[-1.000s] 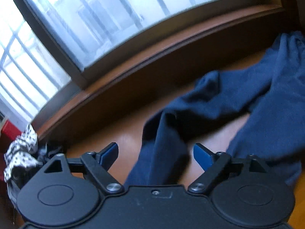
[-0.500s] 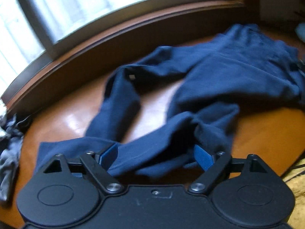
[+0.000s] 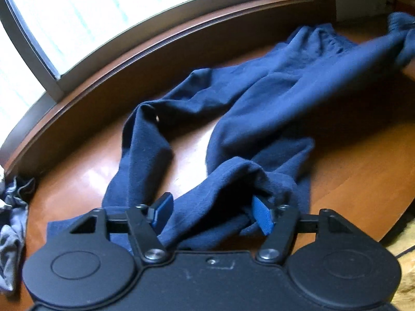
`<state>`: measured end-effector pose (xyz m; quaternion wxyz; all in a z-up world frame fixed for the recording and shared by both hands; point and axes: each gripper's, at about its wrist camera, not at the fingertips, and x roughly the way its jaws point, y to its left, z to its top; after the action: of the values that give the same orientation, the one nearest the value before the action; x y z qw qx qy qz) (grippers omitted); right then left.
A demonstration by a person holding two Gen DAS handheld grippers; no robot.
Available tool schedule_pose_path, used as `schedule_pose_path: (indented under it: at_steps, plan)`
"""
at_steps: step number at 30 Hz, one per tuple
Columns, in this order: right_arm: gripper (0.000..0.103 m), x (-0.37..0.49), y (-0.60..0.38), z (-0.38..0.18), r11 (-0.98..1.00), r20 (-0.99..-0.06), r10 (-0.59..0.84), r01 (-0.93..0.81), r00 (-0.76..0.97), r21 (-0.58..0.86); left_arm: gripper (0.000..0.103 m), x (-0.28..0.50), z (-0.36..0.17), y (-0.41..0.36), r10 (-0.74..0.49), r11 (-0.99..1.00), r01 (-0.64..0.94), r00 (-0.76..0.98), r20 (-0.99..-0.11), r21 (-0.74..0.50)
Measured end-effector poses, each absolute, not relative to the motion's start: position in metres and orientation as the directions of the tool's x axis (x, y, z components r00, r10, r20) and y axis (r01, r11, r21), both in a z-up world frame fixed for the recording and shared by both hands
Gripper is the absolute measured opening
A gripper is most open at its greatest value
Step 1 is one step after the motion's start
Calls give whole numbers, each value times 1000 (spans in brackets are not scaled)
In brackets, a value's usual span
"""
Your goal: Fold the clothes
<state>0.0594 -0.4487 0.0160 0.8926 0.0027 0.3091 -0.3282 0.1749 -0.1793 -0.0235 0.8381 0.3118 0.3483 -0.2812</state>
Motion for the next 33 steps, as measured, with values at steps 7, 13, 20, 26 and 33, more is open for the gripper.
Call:
schedule_pose_path:
  at_steps: [7, 13, 20, 26, 33]
  plan:
    - [25, 22, -501, -18, 702, -719, -566, 693, 403, -164, 75, 178, -16, -163, -164, 672, 612, 671, -723, 416]
    - [74, 36, -457, 22, 736, -527, -621, 663, 581, -136, 80, 194, -4, -134, -89, 736, 520, 709, -700, 433]
    - [74, 123, -378, 20, 975, -552, -36, 150, 833, 163, 83, 195, -13, -102, -64, 769, 471, 730, -680, 433]
    - [74, 226, -280, -18, 928, -633, 315, -91, 707, 361, 87, 199, -12, -72, -163, 759, 533, 711, -684, 373]
    - [72, 293, -189, -47, 956, -731, 288, -143, 618, 255, 88, 211, 3, -25, -256, 746, 570, 722, -643, 343]
